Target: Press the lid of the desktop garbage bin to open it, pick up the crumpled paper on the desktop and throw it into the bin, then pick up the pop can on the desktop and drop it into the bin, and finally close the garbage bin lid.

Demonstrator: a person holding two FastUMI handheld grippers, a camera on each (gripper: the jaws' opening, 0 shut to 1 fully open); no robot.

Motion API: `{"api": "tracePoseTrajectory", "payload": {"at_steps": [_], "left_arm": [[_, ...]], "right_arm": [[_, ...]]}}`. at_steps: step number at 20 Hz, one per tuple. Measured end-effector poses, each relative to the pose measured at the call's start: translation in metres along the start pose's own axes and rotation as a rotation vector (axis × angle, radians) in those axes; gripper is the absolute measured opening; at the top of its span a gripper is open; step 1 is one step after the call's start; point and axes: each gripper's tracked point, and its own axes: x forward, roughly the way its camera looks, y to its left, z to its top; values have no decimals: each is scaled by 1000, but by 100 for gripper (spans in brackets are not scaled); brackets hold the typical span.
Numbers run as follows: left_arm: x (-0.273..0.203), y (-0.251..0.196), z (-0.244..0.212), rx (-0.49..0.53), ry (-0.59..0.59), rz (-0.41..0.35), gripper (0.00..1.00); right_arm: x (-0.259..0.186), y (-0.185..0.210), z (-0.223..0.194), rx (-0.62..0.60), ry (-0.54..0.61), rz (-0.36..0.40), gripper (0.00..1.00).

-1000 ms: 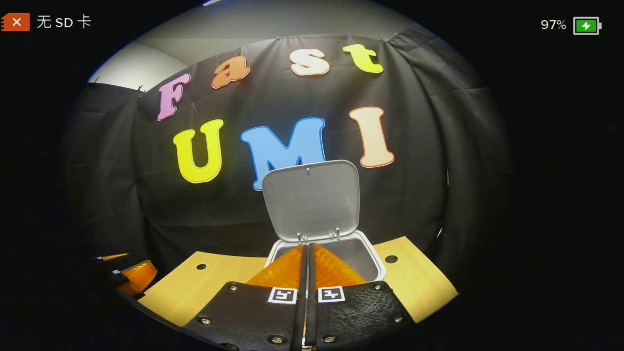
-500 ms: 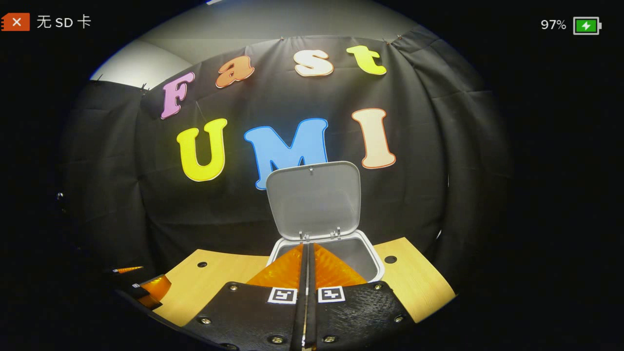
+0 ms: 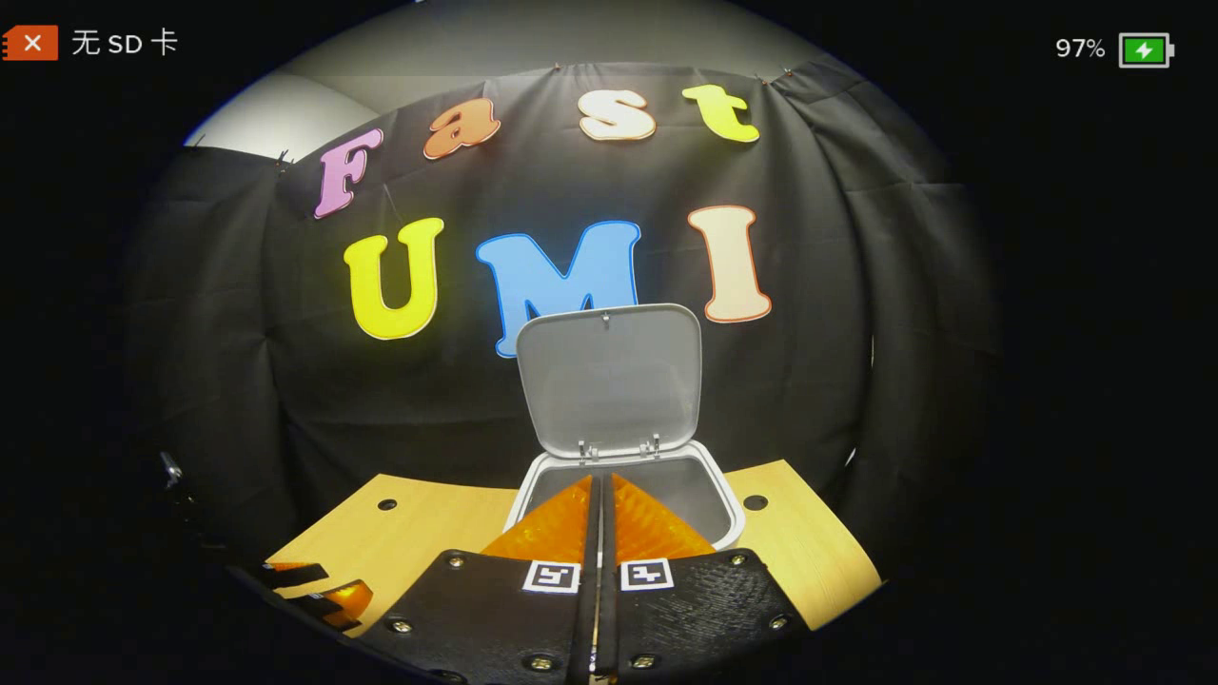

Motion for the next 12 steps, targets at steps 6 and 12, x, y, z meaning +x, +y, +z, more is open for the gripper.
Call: {"api": "tracePoseTrajectory", "payload": {"at_steps": [6,12], "left_arm": [[9,-8,-64,0,115,-12,96],[13,-15,-117,-1,211,-16,96]], "right_arm": [[-2,2,-6,-25,22,-2,2],[-7,2,-12,-50,48,-3,2]]}}
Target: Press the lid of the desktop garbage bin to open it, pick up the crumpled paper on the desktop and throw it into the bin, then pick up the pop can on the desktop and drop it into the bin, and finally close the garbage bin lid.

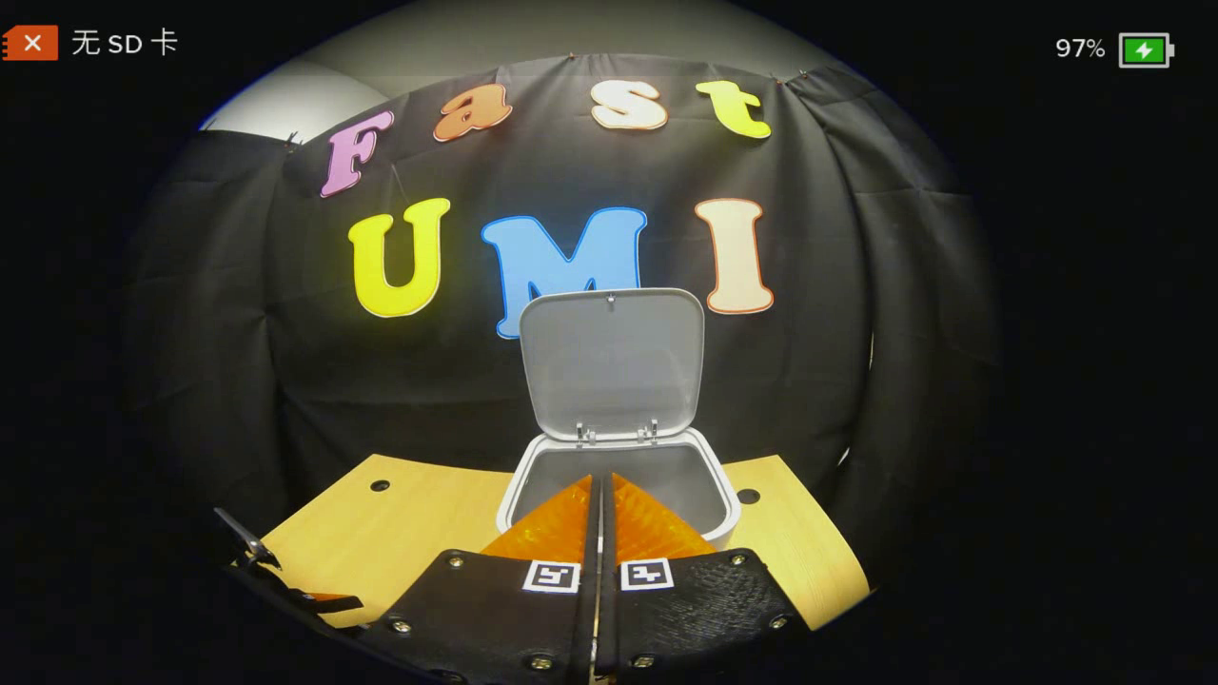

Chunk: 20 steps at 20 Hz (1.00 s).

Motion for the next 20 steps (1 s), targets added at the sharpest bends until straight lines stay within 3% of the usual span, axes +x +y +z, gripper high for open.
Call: {"api": "tracePoseTrajectory", "payload": {"at_steps": [20], "left_arm": [[30,15,-82,-104,136,50,96]], "right_arm": [[-7,15,-34,-101,130,27,1]]}}
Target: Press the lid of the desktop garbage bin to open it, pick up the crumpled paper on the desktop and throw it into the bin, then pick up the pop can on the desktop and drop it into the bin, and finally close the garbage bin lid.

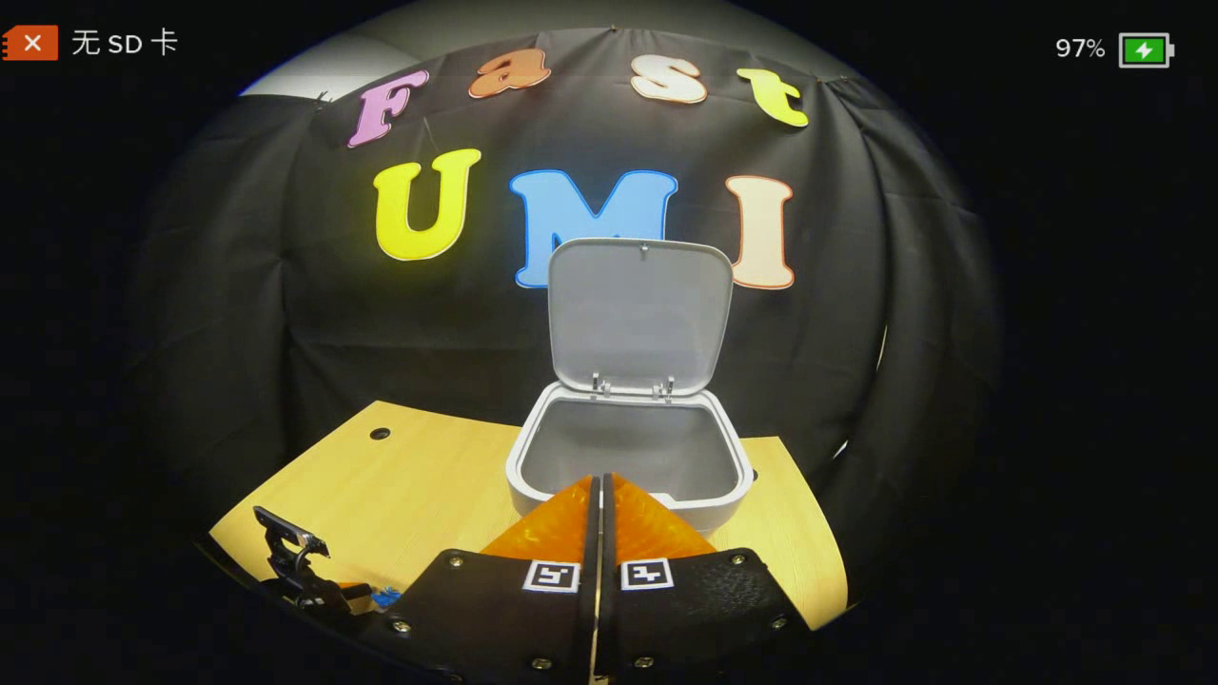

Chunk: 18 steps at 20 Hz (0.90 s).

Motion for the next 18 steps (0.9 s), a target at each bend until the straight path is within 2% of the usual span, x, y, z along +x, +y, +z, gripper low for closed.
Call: {"api": "tracePoseTrajectory", "payload": {"at_steps": [4,8,9,10,11,13,17,18], "left_arm": [[5,2,0,14,-11,9,96],[12,9,-2,88,-13,61,95],[11,10,1,99,-17,66,84],[12,9,2,95,-16,61,76],[13,12,3,95,-18,67,74],[13,13,3,81,-16,61,55],[11,16,7,81,-19,83,35],[11,17,6,80,-12,86,35]], "right_arm": [[1,6,-4,-13,18,7,1],[1,9,-8,-15,38,13,2],[2,10,-8,-15,41,15,1],[1,11,-9,-16,42,16,2],[1,13,-10,-18,44,18,2],[2,16,-11,-19,47,22,2],[-1,17,-13,-17,49,23,2],[-1,16,-13,-17,50,22,2]]}}
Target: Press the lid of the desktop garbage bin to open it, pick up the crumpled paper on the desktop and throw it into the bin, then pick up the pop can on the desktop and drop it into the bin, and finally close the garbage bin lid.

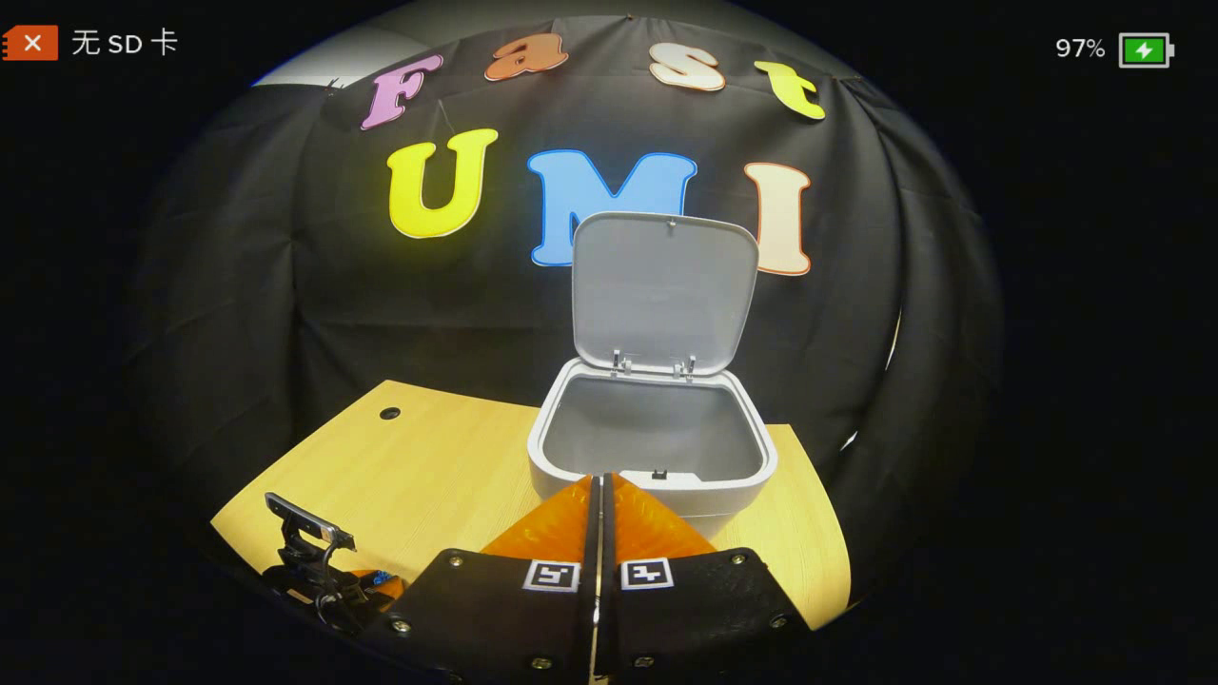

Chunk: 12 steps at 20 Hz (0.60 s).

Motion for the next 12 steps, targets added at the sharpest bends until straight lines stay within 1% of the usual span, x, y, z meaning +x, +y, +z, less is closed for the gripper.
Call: {"api": "tracePoseTrajectory", "payload": {"at_steps": [3,5,7,11,12], "left_arm": [[-2,2,5,-7,-6,5,36],[-5,6,16,-12,-30,14,36],[-9,9,37,-18,-63,22,36],[-24,6,95,-23,-150,23,36],[-28,4,110,-18,-174,19,34]], "right_arm": [[1,-3,1,3,-2,-5,2],[0,-6,-1,3,-2,-7,2],[0,-6,-1,6,0,-6,2],[0,-10,-4,32,-2,-7,2],[0,-12,-7,40,-4,-8,1]]}}
